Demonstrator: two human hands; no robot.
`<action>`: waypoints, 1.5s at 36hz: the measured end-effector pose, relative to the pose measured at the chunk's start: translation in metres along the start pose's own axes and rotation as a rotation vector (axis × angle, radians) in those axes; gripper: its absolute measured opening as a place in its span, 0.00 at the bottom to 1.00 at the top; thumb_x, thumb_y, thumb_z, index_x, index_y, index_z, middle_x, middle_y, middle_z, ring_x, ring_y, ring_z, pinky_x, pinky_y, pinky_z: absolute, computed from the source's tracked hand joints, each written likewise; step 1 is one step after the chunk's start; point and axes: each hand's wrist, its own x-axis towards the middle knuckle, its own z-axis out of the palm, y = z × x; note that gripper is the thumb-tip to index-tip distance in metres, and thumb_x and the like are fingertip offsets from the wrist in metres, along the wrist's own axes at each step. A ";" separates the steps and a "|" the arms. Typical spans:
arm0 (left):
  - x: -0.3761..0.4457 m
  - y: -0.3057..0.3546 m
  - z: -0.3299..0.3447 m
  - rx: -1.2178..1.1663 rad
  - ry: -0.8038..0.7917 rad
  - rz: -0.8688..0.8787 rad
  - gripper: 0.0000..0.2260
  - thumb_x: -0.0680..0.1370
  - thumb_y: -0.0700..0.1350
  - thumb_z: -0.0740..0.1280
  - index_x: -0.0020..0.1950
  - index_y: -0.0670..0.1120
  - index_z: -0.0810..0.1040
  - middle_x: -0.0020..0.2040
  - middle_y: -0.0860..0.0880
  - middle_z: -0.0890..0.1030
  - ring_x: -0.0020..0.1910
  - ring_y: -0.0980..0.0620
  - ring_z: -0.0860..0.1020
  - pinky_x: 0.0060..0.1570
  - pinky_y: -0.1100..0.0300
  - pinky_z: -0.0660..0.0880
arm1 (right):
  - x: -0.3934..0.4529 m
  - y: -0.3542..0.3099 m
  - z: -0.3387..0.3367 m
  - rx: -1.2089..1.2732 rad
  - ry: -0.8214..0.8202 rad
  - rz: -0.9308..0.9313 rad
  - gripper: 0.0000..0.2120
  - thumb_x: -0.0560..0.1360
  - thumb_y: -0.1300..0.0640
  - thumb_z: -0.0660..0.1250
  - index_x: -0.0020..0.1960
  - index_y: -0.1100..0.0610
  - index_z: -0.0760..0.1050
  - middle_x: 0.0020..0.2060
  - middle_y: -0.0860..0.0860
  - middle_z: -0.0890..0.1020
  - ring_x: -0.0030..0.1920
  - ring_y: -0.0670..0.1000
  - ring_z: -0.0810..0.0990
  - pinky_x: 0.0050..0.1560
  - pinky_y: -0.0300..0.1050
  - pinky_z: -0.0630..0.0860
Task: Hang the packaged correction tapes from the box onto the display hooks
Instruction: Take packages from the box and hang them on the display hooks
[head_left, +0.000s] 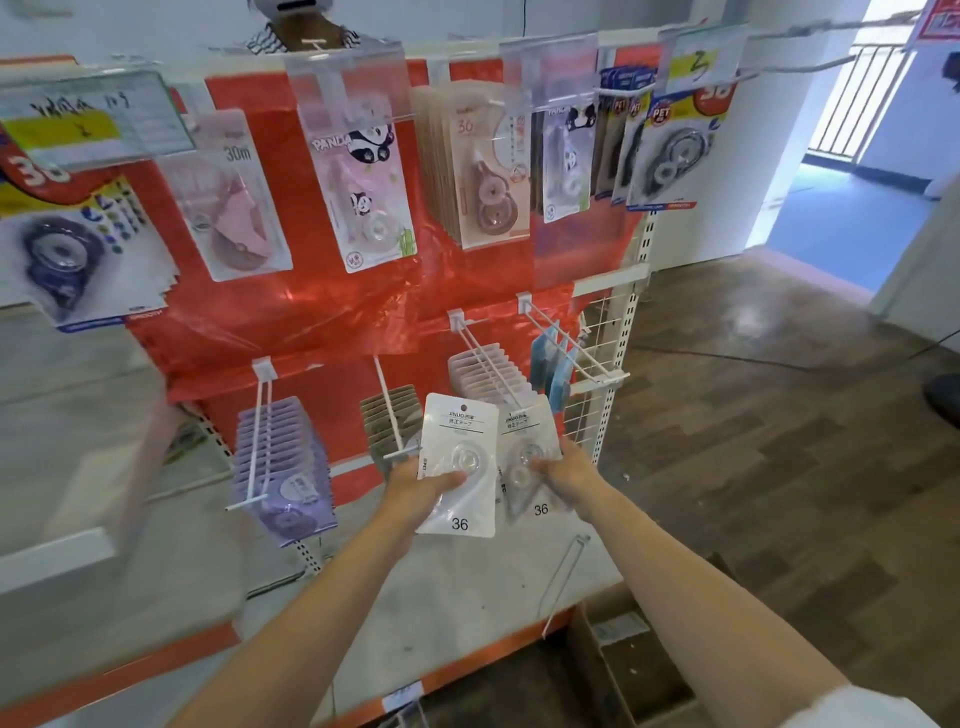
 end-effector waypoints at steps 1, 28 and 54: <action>0.000 0.000 0.000 0.005 0.004 -0.002 0.12 0.73 0.33 0.70 0.55 0.44 0.78 0.53 0.43 0.82 0.50 0.44 0.80 0.53 0.51 0.76 | 0.003 0.001 0.000 -0.002 0.004 -0.001 0.19 0.77 0.60 0.67 0.67 0.58 0.70 0.59 0.57 0.79 0.56 0.57 0.77 0.57 0.52 0.76; 0.009 0.001 0.033 -0.025 0.154 0.031 0.15 0.75 0.36 0.69 0.62 0.43 0.76 0.55 0.46 0.80 0.51 0.48 0.78 0.43 0.60 0.74 | 0.034 -0.008 -0.024 -0.733 0.046 -0.061 0.24 0.79 0.53 0.61 0.72 0.57 0.59 0.62 0.61 0.76 0.62 0.61 0.76 0.60 0.55 0.72; 0.001 -0.010 0.057 -0.188 0.127 0.048 0.16 0.78 0.35 0.63 0.65 0.43 0.72 0.58 0.46 0.78 0.49 0.49 0.77 0.39 0.61 0.73 | -0.027 -0.009 0.001 0.210 -0.212 -0.028 0.13 0.74 0.55 0.71 0.49 0.58 0.69 0.41 0.54 0.79 0.43 0.53 0.81 0.45 0.50 0.80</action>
